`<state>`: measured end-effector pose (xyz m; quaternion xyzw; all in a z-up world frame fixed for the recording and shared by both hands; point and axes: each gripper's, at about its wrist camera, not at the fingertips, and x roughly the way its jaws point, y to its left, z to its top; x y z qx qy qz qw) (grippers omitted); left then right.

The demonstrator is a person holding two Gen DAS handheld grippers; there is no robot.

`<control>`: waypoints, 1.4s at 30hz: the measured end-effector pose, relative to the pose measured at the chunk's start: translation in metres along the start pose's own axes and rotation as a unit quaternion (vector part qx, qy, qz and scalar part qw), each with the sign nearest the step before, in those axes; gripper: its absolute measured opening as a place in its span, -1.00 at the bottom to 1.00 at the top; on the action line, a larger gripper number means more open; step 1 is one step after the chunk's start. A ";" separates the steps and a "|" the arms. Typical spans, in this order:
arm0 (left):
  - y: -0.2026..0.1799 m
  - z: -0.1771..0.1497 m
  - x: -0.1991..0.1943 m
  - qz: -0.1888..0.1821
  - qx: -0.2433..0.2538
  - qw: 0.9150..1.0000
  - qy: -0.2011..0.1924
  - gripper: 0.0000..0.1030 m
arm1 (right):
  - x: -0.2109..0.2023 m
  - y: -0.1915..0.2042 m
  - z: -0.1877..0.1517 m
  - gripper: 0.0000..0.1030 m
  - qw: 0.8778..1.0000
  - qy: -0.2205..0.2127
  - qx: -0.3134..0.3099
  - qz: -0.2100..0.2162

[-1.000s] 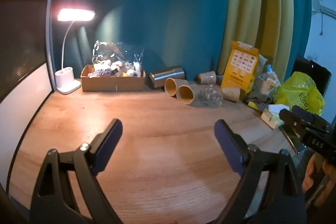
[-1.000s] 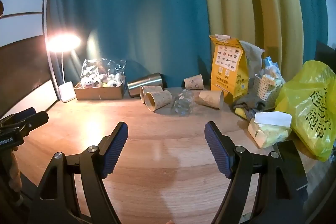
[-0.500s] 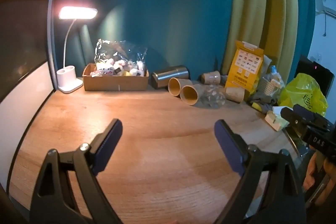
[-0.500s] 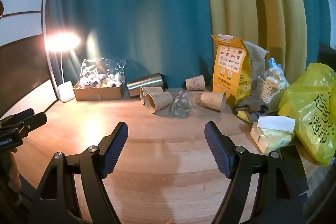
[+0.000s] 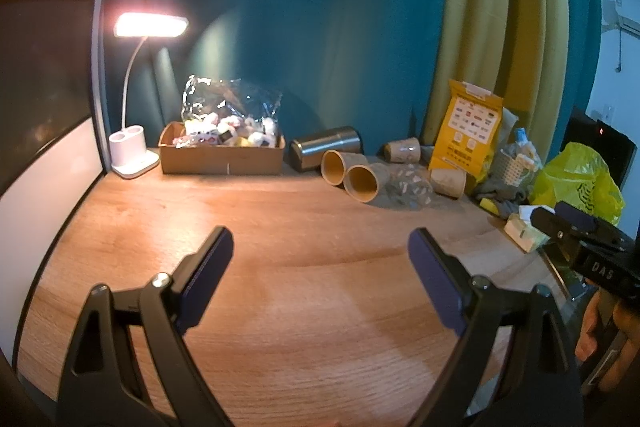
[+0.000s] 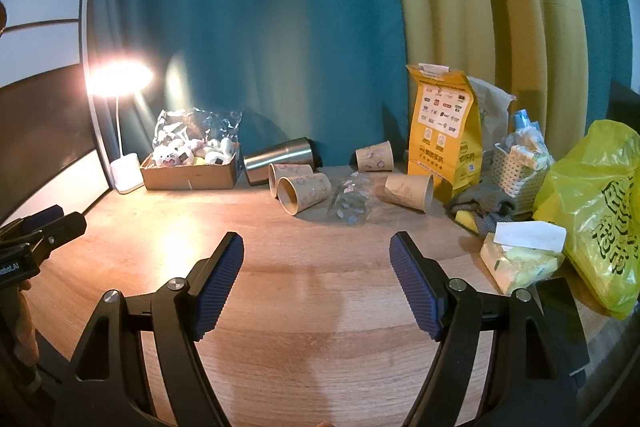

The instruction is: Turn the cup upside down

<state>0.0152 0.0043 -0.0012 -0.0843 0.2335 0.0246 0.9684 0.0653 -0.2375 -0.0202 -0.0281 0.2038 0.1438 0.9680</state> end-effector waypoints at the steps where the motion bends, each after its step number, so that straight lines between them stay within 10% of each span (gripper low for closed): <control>1: 0.000 0.000 0.000 0.000 0.000 1.000 0.000 0.76 | 0.000 0.000 0.000 0.52 1.000 -0.001 0.000 0.000; 42: 0.005 0.003 -0.008 0.008 0.000 1.000 -0.006 0.76 | 0.002 0.005 0.007 0.52 1.000 -0.001 -0.003 0.001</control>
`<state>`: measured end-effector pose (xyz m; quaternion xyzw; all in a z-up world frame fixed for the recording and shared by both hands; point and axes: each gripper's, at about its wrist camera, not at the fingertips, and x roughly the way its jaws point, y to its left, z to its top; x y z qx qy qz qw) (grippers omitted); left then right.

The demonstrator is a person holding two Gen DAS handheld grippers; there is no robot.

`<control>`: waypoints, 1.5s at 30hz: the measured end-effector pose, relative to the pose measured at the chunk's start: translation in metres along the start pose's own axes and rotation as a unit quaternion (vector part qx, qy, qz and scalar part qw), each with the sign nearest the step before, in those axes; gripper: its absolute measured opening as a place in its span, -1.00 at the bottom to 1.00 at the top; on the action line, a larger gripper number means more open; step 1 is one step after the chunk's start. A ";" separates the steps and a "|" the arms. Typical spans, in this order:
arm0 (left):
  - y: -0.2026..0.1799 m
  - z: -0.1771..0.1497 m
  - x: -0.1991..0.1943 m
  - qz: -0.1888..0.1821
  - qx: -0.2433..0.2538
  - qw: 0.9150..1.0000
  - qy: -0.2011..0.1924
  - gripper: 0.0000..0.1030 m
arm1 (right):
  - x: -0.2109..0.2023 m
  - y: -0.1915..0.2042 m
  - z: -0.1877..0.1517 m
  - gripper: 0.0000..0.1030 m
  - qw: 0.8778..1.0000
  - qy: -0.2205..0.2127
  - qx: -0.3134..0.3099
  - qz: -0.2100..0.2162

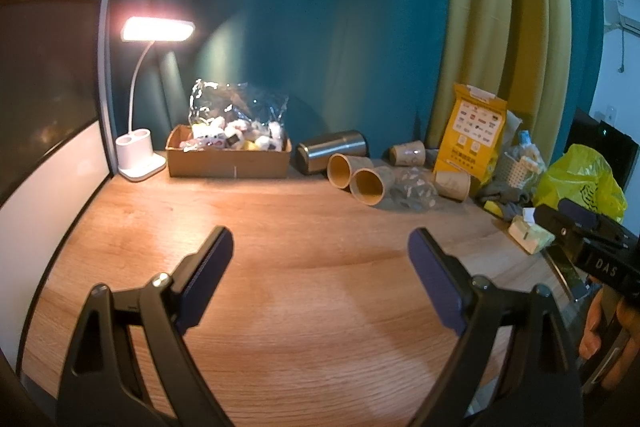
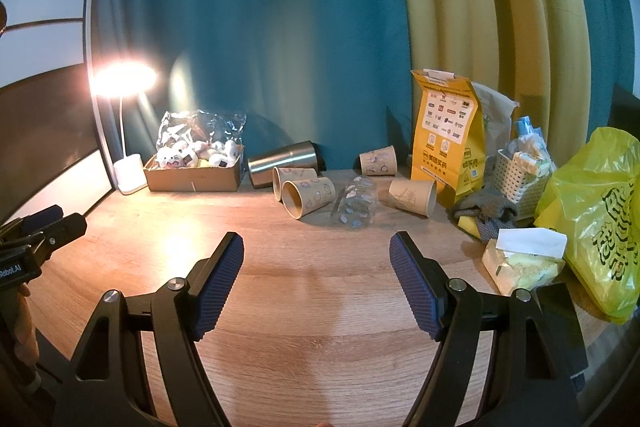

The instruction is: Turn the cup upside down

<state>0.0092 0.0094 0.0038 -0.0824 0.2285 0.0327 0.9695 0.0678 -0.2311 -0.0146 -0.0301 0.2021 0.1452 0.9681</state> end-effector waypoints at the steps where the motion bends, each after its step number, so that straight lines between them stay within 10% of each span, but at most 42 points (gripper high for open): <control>1: -0.001 0.000 0.000 0.000 0.000 1.000 0.000 0.76 | 0.000 0.001 0.001 0.52 1.000 0.000 0.000 0.000; 45: -0.008 0.007 0.031 -0.009 0.021 0.999 0.042 0.76 | 0.015 -0.008 0.000 0.52 1.000 0.010 0.007 0.001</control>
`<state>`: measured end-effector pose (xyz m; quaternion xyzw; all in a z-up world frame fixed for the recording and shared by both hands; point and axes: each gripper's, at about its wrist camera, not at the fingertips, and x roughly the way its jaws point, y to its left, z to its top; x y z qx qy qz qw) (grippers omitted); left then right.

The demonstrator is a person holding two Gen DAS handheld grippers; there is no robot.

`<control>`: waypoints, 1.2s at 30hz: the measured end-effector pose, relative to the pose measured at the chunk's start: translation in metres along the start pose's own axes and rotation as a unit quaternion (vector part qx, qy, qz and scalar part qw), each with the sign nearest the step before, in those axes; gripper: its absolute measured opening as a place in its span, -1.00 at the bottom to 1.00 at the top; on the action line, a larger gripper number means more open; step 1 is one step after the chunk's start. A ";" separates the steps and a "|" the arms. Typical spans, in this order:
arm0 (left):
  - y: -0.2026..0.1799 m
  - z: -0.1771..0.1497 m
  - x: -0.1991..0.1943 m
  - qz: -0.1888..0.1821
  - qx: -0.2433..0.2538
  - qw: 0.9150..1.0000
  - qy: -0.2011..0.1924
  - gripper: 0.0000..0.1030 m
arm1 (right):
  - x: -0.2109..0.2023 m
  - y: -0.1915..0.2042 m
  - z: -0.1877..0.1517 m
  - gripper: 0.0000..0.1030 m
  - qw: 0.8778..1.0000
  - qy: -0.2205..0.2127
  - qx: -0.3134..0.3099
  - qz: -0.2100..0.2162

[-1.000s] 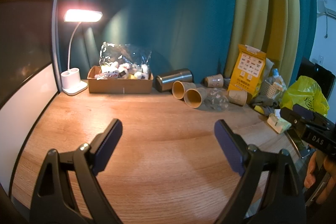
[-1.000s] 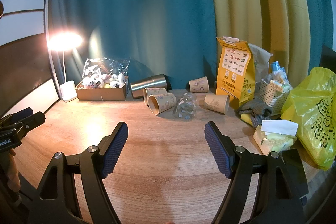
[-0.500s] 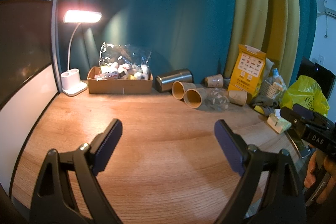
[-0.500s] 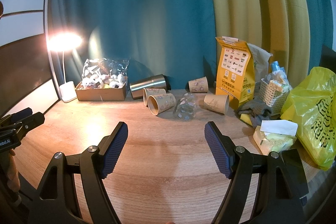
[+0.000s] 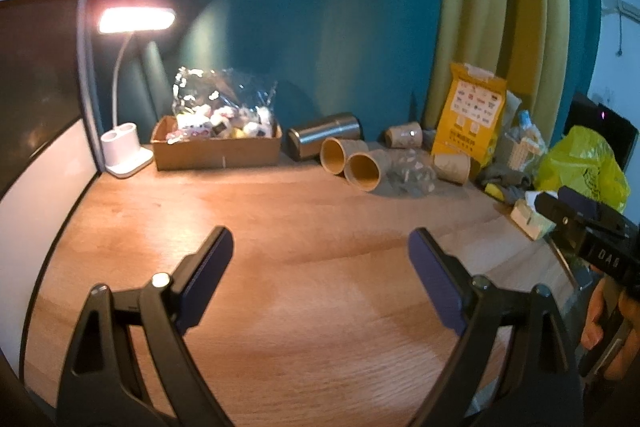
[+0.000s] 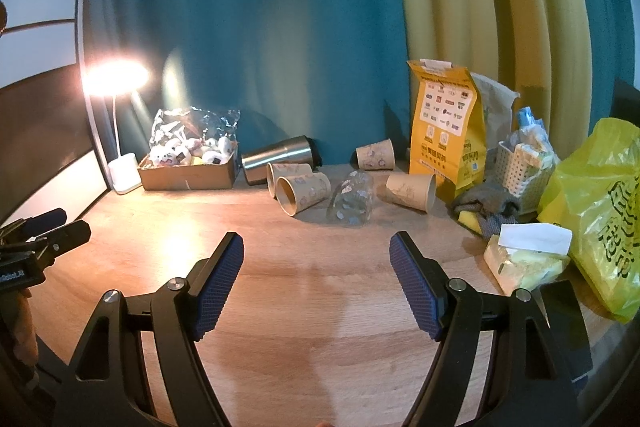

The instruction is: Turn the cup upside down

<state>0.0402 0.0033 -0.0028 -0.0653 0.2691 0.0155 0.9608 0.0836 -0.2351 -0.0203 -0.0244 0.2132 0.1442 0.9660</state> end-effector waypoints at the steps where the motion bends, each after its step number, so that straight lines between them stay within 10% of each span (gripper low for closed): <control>1: -0.002 0.003 0.006 -0.002 0.005 1.000 0.007 0.76 | 0.004 -0.002 0.000 0.52 1.000 0.002 0.002 0.000; 15: -0.037 0.072 0.151 -0.020 0.109 0.988 0.111 0.76 | 0.100 -0.056 0.013 0.52 0.998 0.045 0.036 -0.004; 36: -0.085 0.149 0.379 -0.030 0.287 0.936 0.200 0.76 | 0.216 -0.111 0.027 0.52 0.994 0.081 0.065 0.016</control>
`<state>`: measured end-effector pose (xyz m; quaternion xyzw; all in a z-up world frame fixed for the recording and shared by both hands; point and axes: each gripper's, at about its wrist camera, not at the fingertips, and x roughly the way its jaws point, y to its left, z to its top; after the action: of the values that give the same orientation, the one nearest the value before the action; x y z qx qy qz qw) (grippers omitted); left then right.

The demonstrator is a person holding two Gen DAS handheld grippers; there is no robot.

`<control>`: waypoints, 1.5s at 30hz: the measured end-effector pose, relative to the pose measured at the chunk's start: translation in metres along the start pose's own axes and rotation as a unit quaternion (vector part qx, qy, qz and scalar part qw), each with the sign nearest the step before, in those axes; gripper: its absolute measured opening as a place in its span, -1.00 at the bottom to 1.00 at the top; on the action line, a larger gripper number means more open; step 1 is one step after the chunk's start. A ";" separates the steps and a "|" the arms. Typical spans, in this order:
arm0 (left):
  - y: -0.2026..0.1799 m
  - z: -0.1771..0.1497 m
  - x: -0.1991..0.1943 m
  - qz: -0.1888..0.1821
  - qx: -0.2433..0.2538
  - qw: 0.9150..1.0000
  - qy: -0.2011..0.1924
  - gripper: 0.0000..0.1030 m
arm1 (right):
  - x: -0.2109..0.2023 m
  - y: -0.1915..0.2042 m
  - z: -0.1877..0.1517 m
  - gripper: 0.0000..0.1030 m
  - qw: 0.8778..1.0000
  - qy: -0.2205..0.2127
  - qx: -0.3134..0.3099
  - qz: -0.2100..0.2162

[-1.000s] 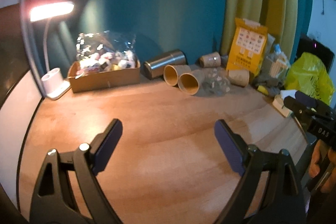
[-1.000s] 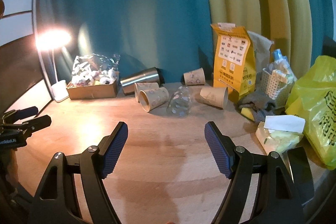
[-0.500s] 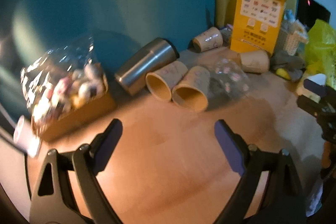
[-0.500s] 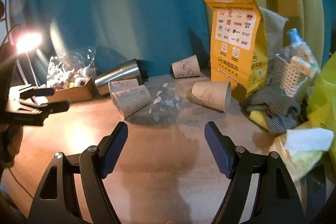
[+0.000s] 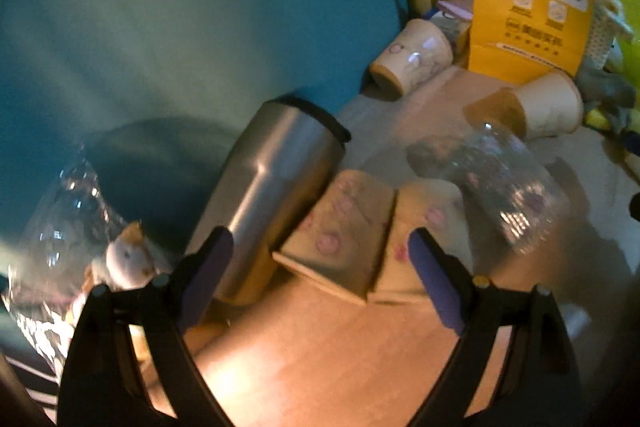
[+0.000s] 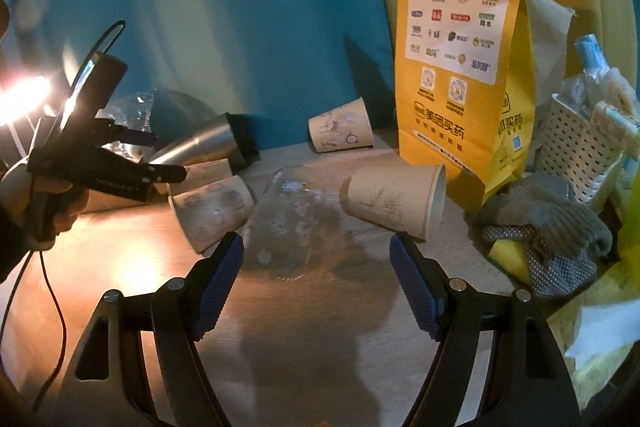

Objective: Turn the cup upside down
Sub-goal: 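Move the left gripper to the pink-flower paper cup lying on its side, then close the left gripper on the paper cup, lift and rotate it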

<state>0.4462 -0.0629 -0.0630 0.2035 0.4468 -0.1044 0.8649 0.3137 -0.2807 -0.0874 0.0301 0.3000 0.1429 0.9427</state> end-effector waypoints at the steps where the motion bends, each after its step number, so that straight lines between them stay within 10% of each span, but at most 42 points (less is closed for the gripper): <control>1: -0.001 0.006 0.008 -0.002 0.009 1.000 0.007 0.76 | 0.001 -0.002 0.001 0.52 1.000 0.000 0.001 0.000; 22: -0.034 0.020 0.060 -0.041 0.077 0.989 0.118 0.56 | -0.003 -0.020 0.001 0.52 0.999 -0.009 0.030 0.008; 26: -0.030 0.018 0.059 -0.063 0.065 0.988 0.123 0.26 | -0.004 -0.019 0.000 0.52 0.999 -0.010 0.031 0.004; 45: -0.015 -0.048 -0.061 -0.121 -0.098 0.987 0.037 0.21 | -0.064 0.009 -0.011 0.52 0.999 -0.030 0.016 0.008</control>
<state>0.3701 -0.0554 -0.0417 0.0658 0.5080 -0.1566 0.8445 0.2547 -0.2906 -0.0595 0.0520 0.2737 0.1449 0.9494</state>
